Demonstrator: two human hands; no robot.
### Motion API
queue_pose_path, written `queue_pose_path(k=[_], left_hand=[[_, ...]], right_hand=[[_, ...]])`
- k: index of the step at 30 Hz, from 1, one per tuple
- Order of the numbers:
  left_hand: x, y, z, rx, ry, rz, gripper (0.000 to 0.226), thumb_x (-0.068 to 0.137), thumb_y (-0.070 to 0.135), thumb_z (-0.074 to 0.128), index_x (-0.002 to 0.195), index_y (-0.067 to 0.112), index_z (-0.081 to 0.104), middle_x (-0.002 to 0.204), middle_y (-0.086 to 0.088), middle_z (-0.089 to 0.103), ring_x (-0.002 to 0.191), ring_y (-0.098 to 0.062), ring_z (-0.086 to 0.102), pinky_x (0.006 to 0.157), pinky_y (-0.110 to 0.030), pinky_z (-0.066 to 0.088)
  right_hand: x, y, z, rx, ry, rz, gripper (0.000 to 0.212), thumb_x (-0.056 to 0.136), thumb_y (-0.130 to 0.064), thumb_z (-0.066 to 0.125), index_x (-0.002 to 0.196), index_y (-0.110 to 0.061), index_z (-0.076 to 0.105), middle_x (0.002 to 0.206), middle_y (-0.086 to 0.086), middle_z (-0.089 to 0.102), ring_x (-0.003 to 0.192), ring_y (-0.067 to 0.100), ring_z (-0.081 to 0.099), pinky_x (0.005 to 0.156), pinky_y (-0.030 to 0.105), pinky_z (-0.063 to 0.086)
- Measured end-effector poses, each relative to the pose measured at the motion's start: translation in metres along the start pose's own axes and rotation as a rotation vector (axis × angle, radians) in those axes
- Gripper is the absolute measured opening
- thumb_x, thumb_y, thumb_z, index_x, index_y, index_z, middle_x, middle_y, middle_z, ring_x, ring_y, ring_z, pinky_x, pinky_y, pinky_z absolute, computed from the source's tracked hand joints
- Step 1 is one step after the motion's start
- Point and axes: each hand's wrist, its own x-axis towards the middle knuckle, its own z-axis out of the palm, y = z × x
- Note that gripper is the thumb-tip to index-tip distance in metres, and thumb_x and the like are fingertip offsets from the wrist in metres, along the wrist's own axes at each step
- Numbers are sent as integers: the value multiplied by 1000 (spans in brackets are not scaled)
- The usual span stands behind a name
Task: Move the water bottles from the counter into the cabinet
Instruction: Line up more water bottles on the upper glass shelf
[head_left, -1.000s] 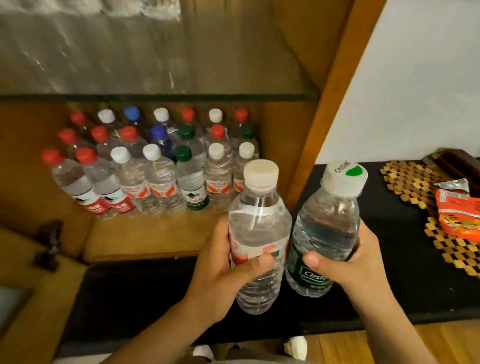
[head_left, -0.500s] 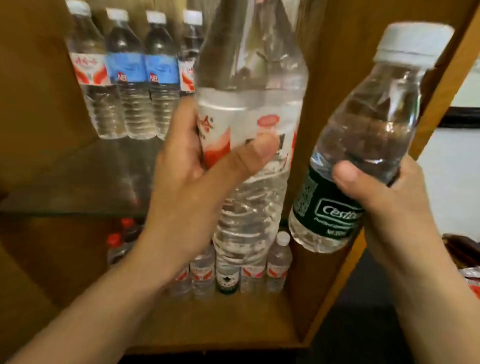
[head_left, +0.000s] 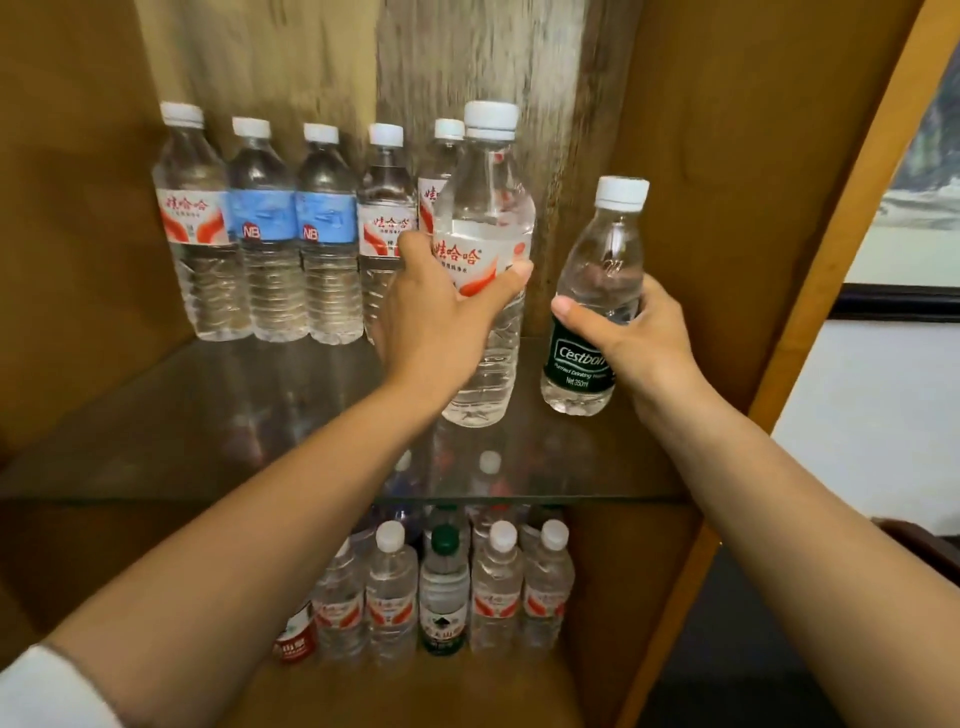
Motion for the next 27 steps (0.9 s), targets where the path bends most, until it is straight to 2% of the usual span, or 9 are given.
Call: queue_pose_path(k=[3, 7, 9, 13, 15, 17, 18, 23, 27], left_hand=[[3, 3, 6, 84, -19, -31, 73, 68, 64, 65, 113, 14, 38, 102, 3, 62, 91, -23, 61, 69, -33, 46], [8, 0, 6, 106, -75, -74, 82, 64, 65, 69, 119, 15, 36, 113, 2, 61, 100, -21, 60, 73, -31, 44], [10, -5, 0, 61, -186, -57, 87, 63, 58, 73, 126, 14, 32, 121, 2, 58, 106, -19, 58, 83, -33, 47], [8, -20, -19, 72, -530, -37, 103, 56, 36, 86, 136, 19, 23, 133, 6, 48, 119, -12, 47, 101, -32, 38], [4, -28, -22, 100, -627, -62, 84, 55, 24, 87, 124, 25, 38, 124, 6, 56, 114, -14, 53, 100, -33, 41], [2, -33, -20, 117, -621, -73, 66, 55, 20, 87, 105, 33, 47, 114, 7, 63, 105, -15, 58, 93, -29, 42], [3, -34, -17, 123, -601, -87, 65, 53, 22, 88, 104, 32, 50, 114, 5, 64, 104, -15, 59, 92, -29, 42], [15, -37, 9, 279, -526, -121, 89, 50, 39, 88, 125, 16, 47, 124, -1, 60, 114, -24, 56, 97, -42, 46], [23, -40, 33, 299, -464, -175, 90, 53, 37, 88, 126, 10, 41, 125, -6, 58, 114, -28, 55, 93, -39, 47]], right_hand=[[1, 7, 0, -3, -8, 48, 58, 60, -30, 83, 111, -16, 59, 102, -5, 68, 93, 11, 65, 81, 29, 52], [-2, 13, 0, 34, -4, 67, 54, 64, -26, 81, 112, -15, 58, 100, -6, 68, 88, 5, 65, 72, 20, 50], [-2, 12, 0, 27, -3, 77, 57, 66, -27, 80, 116, -13, 56, 105, -3, 67, 92, 7, 64, 73, 20, 50], [-10, 12, -6, -70, -75, 88, 77, 66, -23, 81, 131, -18, 41, 122, -4, 59, 111, 14, 57, 93, 32, 48], [-18, 13, -10, -259, -114, 52, 89, 65, -18, 82, 137, -25, 30, 126, -7, 53, 116, 14, 51, 93, 29, 43], [-21, 12, -10, -496, -151, 35, 96, 68, -19, 80, 141, -27, 19, 130, -3, 50, 118, 18, 49, 89, 29, 40], [-18, 10, -9, -563, -161, 49, 95, 69, -20, 79, 141, -27, 17, 131, -1, 50, 118, 21, 50, 88, 30, 40], [7, 8, 10, -607, -146, 190, 86, 73, -15, 76, 137, -18, 19, 132, 8, 48, 119, 29, 49, 96, 40, 45], [29, 16, 25, -608, -89, 251, 86, 73, -14, 76, 136, -14, 18, 132, 11, 47, 119, 32, 49, 94, 39, 45]])
